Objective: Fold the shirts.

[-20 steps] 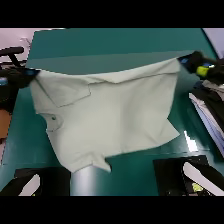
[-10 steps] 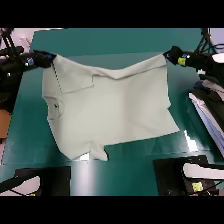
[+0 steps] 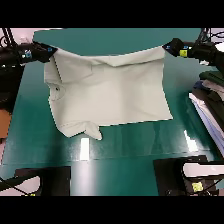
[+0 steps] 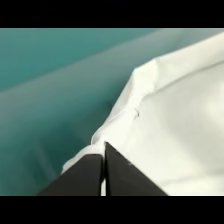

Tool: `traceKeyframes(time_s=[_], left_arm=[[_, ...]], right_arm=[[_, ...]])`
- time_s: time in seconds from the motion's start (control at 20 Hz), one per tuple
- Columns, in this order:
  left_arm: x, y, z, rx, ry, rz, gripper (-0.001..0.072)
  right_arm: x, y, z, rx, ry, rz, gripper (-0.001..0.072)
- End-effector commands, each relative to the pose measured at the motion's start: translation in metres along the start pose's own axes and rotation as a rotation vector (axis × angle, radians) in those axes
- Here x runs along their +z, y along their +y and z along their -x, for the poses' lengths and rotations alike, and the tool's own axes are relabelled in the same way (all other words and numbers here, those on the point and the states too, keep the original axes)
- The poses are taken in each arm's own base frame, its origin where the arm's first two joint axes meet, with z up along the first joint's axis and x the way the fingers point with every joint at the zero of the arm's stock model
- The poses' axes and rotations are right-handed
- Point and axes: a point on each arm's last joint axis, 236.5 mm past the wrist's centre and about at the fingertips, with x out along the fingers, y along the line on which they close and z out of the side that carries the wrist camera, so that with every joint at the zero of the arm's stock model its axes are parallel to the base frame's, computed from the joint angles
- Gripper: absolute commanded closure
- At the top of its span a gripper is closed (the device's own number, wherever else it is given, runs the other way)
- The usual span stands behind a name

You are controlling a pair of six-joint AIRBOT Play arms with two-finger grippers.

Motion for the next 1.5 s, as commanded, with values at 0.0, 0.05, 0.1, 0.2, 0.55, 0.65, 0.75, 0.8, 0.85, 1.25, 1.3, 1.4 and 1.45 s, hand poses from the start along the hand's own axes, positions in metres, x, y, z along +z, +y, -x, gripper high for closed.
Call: traceKeyframes(time_s=[0.0, 0.05, 0.1, 0.2, 0.55, 0.65, 0.75, 0.8, 0.85, 1.25, 1.3, 1.4, 1.45], left_arm=[[-0.044, 0.003, -0.001, 0.005, 0.149, 0.051, 0.0685], [-0.056, 0.003, -0.003, 0.001, 0.172, 0.075, 0.0685], [-0.068, 0.003, -0.005, -0.002, 0.192, 0.112, 0.0685], [-0.094, 0.0, -0.01, -0.016, 0.229, 0.2, 0.0685], [-0.192, 0.016, -0.016, 0.085, 0.369, 0.425, 0.0684], [-0.214, 0.026, -0.011, 0.147, 0.419, 0.454, 0.0683], [-0.229, 0.04, -0.004, 0.219, 0.47, 0.442, 0.0683], [-0.235, 0.049, 0.002, 0.265, 0.493, 0.432, 0.0683], [-0.242, 0.061, 0.008, 0.323, 0.518, 0.416, 0.0683], [-0.263, 0.108, 0.048, 0.493, 0.582, 0.453, 0.0681], [-0.265, 0.106, 0.049, 0.482, 0.597, 0.439, 0.0682], [-0.267, 0.104, 0.05, 0.475, 0.609, 0.439, 0.0681], [-0.268, 0.103, 0.05, 0.473, 0.613, 0.441, 0.0681]], right_arm=[[-0.024, -0.005, 0.002, -0.02, 0.108, 0.049, 0.0696], [-0.029, -0.008, 0.002, -0.033, 0.131, 0.056, 0.0696], [-0.034, -0.01, 0.003, -0.04, 0.153, 0.058, 0.0696], [-0.046, -0.014, 0.004, -0.049, 0.195, 0.058, 0.0696], [-0.122, -0.078, 0.02, -0.195, 0.306, -0.091, 0.0697], [-0.145, -0.095, 0.023, -0.214, 0.343, -0.144, 0.0696], [-0.166, -0.108, 0.025, -0.234, 0.367, -0.183, 0.0696], [-0.173, -0.113, 0.027, -0.243, 0.372, -0.199, 0.0697], [-0.179, -0.117, 0.028, -0.249, 0.377, -0.203, 0.0696], [-0.179, -0.141, 0.039, -0.288, 0.351, -0.219, 0.0696], [-0.181, -0.141, 0.037, -0.284, 0.354, -0.227, 0.0696], [-0.191, -0.141, 0.031, -0.275, 0.381, -0.238, 0.0696], [-0.197, -0.139, 0.028, -0.265, 0.402, -0.241, 0.0696]])
